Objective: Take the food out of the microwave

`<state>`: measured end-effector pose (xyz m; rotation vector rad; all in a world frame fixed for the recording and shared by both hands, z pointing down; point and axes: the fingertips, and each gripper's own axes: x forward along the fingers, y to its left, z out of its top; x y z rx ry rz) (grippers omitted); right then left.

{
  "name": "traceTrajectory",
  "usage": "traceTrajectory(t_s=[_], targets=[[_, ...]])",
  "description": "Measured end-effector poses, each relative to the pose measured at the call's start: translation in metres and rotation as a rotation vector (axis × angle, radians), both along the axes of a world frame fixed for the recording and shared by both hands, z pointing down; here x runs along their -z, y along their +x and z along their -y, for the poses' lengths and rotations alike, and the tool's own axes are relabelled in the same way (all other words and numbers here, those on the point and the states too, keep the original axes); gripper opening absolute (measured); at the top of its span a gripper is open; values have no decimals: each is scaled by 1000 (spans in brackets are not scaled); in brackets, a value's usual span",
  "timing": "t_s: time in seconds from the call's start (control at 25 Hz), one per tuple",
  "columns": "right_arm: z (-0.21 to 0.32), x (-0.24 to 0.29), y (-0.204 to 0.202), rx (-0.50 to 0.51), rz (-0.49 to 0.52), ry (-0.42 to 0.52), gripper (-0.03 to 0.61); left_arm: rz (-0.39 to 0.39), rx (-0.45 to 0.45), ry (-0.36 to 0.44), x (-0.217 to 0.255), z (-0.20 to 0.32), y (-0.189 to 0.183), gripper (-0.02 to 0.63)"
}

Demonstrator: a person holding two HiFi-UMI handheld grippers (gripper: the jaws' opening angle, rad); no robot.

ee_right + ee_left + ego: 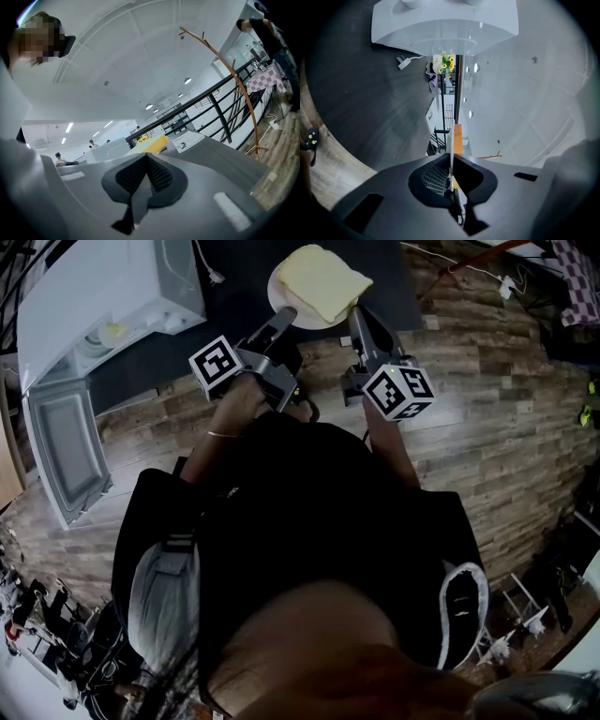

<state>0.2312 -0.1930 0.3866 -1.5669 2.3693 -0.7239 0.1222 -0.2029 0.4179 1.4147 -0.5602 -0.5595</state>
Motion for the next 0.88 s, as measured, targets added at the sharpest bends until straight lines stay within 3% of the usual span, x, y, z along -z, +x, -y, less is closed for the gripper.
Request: traceTrajectory(t_s=[0.52, 0.88], targets=[[26, -9, 8, 25, -20, -47, 0, -6, 9, -26, -9, 24, 8, 15], [44, -9, -10, 73, -27, -47, 0, -10, 51, -14, -9, 37, -10, 15]])
